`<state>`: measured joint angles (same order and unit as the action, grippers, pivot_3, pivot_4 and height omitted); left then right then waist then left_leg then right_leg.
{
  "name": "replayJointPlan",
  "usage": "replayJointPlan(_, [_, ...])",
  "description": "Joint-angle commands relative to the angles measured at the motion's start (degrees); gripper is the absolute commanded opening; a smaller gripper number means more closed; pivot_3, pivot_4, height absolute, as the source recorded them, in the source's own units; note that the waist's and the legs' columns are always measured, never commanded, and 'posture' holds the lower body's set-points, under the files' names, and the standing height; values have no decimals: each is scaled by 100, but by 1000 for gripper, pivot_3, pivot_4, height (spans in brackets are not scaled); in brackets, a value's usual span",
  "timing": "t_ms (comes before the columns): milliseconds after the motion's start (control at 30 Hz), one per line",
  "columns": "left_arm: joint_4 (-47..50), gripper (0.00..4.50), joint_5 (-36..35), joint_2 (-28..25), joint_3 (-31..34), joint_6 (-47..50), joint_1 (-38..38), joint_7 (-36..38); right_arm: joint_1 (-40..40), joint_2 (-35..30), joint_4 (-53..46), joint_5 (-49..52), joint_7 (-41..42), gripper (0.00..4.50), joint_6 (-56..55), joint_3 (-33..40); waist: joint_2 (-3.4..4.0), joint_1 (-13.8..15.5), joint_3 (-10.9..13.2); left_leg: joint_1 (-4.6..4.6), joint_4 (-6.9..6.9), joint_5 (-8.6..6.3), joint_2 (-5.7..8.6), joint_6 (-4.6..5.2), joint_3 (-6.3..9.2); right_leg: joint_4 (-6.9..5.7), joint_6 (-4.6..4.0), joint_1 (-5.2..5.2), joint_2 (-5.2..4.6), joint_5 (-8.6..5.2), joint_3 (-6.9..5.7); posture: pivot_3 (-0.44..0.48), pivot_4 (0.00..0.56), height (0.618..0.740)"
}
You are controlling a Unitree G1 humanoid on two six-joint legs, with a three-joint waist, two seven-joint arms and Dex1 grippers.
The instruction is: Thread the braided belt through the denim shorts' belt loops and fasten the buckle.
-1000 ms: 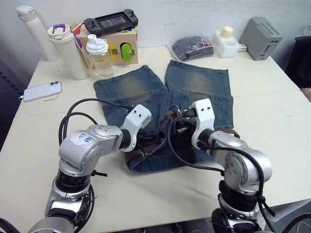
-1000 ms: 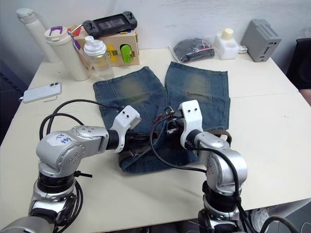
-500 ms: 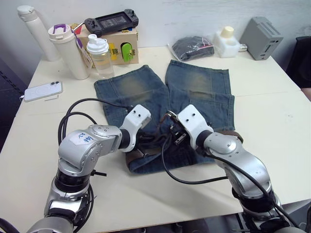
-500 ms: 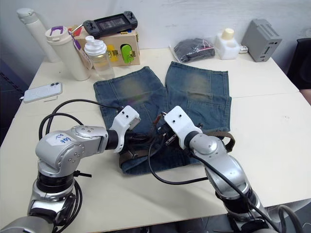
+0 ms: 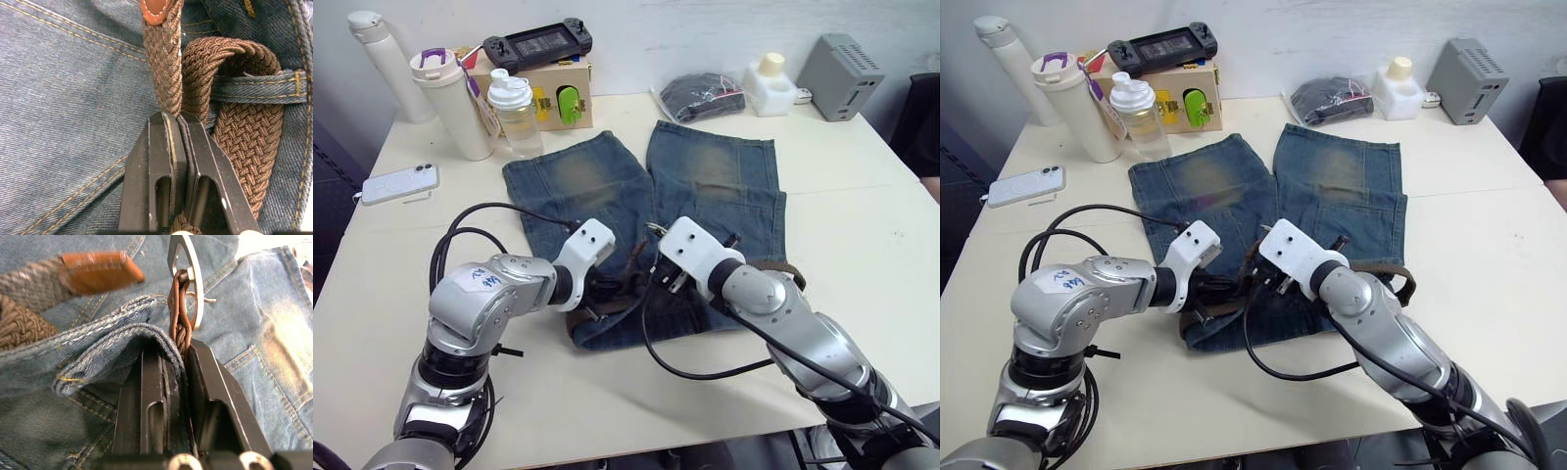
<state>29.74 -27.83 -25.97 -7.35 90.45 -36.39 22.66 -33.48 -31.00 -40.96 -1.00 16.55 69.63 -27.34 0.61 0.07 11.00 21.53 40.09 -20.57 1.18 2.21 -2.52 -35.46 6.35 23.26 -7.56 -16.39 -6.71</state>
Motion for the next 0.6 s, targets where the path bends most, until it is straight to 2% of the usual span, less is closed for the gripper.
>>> replayJointPlan(33, [-3, 0, -43, -47, -36, -51, -50, 34, -226, -84, -370, -184, -20, 6, -147, -116, 0, -1, 0, 0, 0, 0, 0, 0, 0, 0, 0, 0, 0, 0, 0, 0, 150, 690])
replayJointPlan(600, [-80, 0, 51, 244, 11, 93, -290, -279, -160, -427, -365, -466, 32, 6, -142, -601, -1, 9, 0, 2, 1, 0, -1, 0, -1, 1, 0, 1, -1, 0, -2, 0, 150, 690])
